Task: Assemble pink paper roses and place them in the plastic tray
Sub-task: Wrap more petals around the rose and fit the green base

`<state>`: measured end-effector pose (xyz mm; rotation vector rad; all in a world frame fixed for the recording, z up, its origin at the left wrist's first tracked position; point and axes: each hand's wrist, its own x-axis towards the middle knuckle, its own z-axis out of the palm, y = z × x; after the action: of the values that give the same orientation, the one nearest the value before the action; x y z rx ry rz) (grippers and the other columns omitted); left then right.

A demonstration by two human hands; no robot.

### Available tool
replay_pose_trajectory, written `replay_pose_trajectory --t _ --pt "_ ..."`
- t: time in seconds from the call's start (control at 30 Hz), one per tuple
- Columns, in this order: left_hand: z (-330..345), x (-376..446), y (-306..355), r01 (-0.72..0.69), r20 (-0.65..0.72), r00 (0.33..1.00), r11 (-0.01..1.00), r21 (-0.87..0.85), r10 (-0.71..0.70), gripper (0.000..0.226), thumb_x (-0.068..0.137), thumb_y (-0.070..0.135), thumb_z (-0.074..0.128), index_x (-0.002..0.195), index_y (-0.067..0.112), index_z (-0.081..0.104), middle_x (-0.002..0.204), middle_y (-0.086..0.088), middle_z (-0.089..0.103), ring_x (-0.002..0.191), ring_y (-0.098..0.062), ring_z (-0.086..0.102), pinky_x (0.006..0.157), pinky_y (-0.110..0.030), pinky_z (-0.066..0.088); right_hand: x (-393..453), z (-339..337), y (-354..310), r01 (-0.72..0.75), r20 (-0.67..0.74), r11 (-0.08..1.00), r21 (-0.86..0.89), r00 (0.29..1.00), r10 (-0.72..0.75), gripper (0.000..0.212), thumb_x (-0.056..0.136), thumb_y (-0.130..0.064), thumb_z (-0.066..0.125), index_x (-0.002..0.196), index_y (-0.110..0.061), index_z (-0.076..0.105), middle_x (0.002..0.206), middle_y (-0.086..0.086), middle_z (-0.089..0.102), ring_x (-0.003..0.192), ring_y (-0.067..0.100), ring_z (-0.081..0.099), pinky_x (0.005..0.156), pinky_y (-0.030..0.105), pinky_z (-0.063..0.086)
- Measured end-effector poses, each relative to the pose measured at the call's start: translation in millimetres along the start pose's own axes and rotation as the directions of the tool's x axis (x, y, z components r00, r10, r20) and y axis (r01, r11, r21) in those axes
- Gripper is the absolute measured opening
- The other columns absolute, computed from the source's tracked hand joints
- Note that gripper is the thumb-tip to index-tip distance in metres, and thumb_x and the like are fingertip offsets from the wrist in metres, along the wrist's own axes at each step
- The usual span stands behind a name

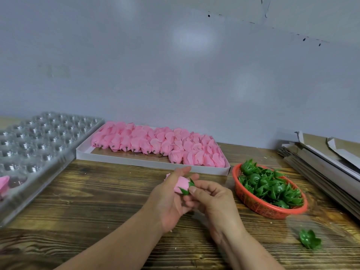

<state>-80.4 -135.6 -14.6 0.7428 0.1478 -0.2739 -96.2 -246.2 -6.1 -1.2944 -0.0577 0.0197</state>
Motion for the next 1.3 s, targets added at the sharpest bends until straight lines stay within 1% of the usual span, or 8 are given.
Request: replay_pose_trajectory --t 0.1,0.23,0.43,0.73,0.87,0.97,1.07,1.3 --pt "-1 1 -1 -0.016 0.021 1.000 1.000 -0.002 0.016 0.058 0.055 0.034 0.076 0.109 0.014 0.070 0.102 -0.012 0.073 0.055 -0.017 0.053 0.057 -0.031 0.044 1 -3 -1 0.023 0.005 1.000 0.008 1.000 -0.023 0.018 0.078 0.010 0.065 0.073 -0.004 0.075 0.065 0.019 0.068 0.050 0.016 0.062 0.051 0.020 0.054" --pt "-3 3 1 -0.002 0.015 1.000 1.000 -0.027 0.002 0.035 0.096 0.042 0.046 0.116 0.020 0.065 0.102 -0.007 0.075 0.068 -0.019 0.071 0.057 -0.029 0.051 0 -2 1 0.009 0.123 1.000 0.028 0.992 -0.012 0.017 0.072 0.004 0.068 0.081 -0.008 0.077 0.073 0.020 0.070 0.058 0.019 0.066 0.057 0.023 0.057" --pt "-1 2 -2 -0.013 0.034 0.999 1.000 0.000 0.013 0.038 0.098 0.044 0.041 0.117 0.020 0.064 0.100 -0.004 0.075 0.070 -0.017 0.068 0.047 -0.024 0.044 3 -6 1 -0.042 0.107 0.994 0.103 0.994 0.031 0.030 0.067 0.001 0.069 0.097 0.004 0.067 0.073 0.023 0.069 0.052 0.020 0.066 0.052 0.023 0.057" --pt "-4 4 -4 -0.003 0.033 0.999 0.998 -0.066 0.005 0.042 0.100 0.044 0.035 0.117 0.018 0.063 0.100 -0.017 0.073 0.082 -0.029 0.073 0.075 -0.041 0.055 -4 2 2 0.317 0.124 0.837 -0.446 0.948 -0.293 0.061 0.077 0.009 0.068 0.082 -0.052 0.069 0.075 -0.008 0.071 0.064 0.008 0.059 0.063 0.024 0.052" --pt "-4 4 -3 -0.023 0.019 1.000 0.999 -0.042 0.024 0.042 0.100 0.045 0.034 0.116 0.019 0.063 0.099 -0.011 0.075 0.083 -0.026 0.074 0.074 -0.039 0.055 -7 3 1 0.334 0.150 0.810 -0.483 0.942 -0.299 0.054 0.079 0.005 0.068 0.083 -0.049 0.070 0.079 0.008 0.071 0.065 0.012 0.060 0.060 0.029 0.053" --pt "-3 4 -6 -0.043 0.014 0.999 0.999 0.005 0.043 0.042 0.099 0.048 0.035 0.116 0.022 0.064 0.103 -0.013 0.074 0.092 -0.027 0.072 0.077 -0.040 0.056 -7 3 0 0.344 0.129 0.796 -0.498 0.937 -0.324 0.059 0.078 0.005 0.069 0.077 -0.054 0.069 0.072 0.000 0.071 0.062 0.005 0.061 0.059 0.018 0.051" --pt "-3 5 -7 -0.064 -0.001 0.998 0.998 0.006 0.064 0.046 0.099 0.049 0.033 0.115 0.021 0.065 0.108 -0.017 0.072 0.096 -0.029 0.071 0.081 -0.041 0.056 -7 4 -3 0.302 0.141 0.895 -0.327 0.953 -0.269 0.051 0.079 0.013 0.064 0.076 -0.037 0.074 0.077 -0.012 0.074 0.071 -0.001 0.067 0.061 0.012 0.049" --pt "-5 9 -5 -0.076 -0.006 0.997 0.997 -0.006 0.076 0.047 0.100 0.050 0.029 0.111 0.021 0.065 0.097 -0.007 0.076 0.069 -0.018 0.072 0.057 -0.031 0.053 0 -1 2 0.163 0.037 0.978 -0.132 0.987 -0.159 0.018 0.078 0.016 0.062 0.083 -0.001 0.068 0.068 0.010 0.072 0.057 0.012 0.066 0.053 0.019 0.053"
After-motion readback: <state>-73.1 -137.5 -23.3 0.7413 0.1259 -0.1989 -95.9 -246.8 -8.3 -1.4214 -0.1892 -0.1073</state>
